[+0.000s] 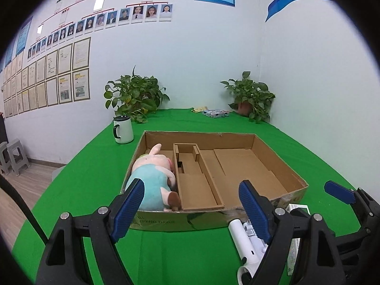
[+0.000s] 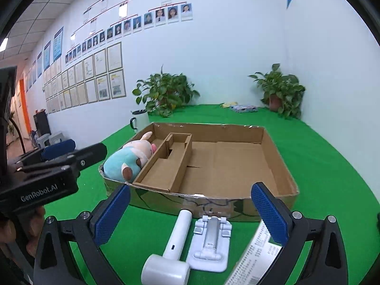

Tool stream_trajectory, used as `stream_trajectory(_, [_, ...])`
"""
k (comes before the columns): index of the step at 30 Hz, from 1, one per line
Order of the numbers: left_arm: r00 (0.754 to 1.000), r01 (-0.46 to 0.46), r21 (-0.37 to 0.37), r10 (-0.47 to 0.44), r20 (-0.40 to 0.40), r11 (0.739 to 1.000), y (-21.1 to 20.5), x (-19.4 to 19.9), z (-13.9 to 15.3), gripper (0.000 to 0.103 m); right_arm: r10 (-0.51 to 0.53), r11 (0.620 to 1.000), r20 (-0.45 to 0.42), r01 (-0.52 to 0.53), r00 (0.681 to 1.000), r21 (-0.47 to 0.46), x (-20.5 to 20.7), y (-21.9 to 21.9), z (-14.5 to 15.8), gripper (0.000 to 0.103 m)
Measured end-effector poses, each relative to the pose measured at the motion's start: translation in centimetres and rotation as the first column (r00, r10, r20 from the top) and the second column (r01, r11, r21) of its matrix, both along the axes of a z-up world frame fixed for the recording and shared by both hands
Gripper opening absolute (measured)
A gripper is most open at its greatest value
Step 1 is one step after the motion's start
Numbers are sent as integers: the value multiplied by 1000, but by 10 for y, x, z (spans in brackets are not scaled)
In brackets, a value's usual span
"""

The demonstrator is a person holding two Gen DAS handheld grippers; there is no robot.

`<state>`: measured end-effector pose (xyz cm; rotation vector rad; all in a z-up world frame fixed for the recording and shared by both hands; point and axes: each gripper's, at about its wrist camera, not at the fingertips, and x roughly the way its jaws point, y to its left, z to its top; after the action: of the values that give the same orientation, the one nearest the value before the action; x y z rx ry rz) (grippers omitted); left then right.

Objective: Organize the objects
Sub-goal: 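Lower the insert into the box beside the pig and open the left gripper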

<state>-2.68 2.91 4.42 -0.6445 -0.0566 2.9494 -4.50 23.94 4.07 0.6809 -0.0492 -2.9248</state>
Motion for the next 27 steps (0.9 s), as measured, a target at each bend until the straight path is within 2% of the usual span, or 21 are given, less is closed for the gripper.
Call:
stream_trajectory(4, [1000, 2, 11, -2, 17, 1000, 2, 6, -5, 81, -24, 999, 12, 24, 1000, -22, 15, 8, 1, 100])
stream_trajectory(5, [1000, 5, 18, -6, 20, 1000, 3, 7, -7, 81, -25, 999, 10, 25, 1000, -28, 16, 10, 0, 87])
stream_trajectory(6, [1000, 10, 26, -10, 24, 1000, 3, 9, -8, 66, -30, 999, 5, 30, 1000, -30, 19, 11, 0, 62])
stream_trajectory(7, [999, 13, 34, -14, 33, 999, 2, 8, -11, 16, -52, 998, 9, 52, 999, -19, 22, 13, -2, 47])
stream_trajectory(8, [998, 18, 31, -20, 53, 999, 5, 10, -14, 1, -72, 997, 18, 72, 997, -6, 23, 16, -4, 30])
stream_trajectory(10, [996, 31, 35, -34, 85, 999, 6, 7, -17, 4, -79, 997, 46, 80, 996, -14, 25, 22, -10, 31])
stream_trajectory(11, [996, 36, 32, -38, 75, 999, 7, 8, -18, 4, -75, 997, 54, 76, 996, -26, 26, 24, -13, 32])
stream_trajectory(12, [998, 35, 21, -36, 60, 999, 9, 11, -17, 5, -75, 996, 58, 77, 995, -32, 28, 26, -15, 46])
stream_trajectory(13, [999, 24, 6, -25, 47, 1000, 11, 12, -16, 18, -82, 996, 62, 84, 995, -27, 27, 27, -17, 61])
stream_trajectory(14, [999, 15, -8, -15, 45, 1000, 13, 12, -15, 35, -89, 996, 64, 90, 994, -18, 27, 28, -18, 92])
stream_trajectory(15, [999, 13, -12, -12, 44, 1000, 14, 13, -15, 77, -89, 996, 61, 91, 994, -20, 27, 29, -19, 100])
stream_trajectory(16, [1000, 10, -7, -10, 30, 1000, 14, 15, -14, 95, -90, 995, 54, 91, 994, -25, 29, 31, -20, 99])
stream_trajectory(18, [1000, -3, 1, 3, -9, 1000, 12, 20, -13, 95, -97, 994, 60, 99, 993, -35, 30, 35, -21, 102])
stream_trajectory(20, [1000, -8, -14, 9, 6, 1000, 12, 21, -14, 95, -89, 995, 76, 93, 993, -47, 31, 36, -22, 102])
stream_trajectory(23, [1000, -6, 3, 6, 22, 1000, 9, 23, -18, 95, -86, 994, 101, 92, 991, -56, 34, 33, -26, 102])
stream_trajectory(27, [999, 1, 8, -1, 53, 1000, 10, 22, -25, 95, -99, 995, 141, 102, 985, -9, 33, 23, -34, 102])
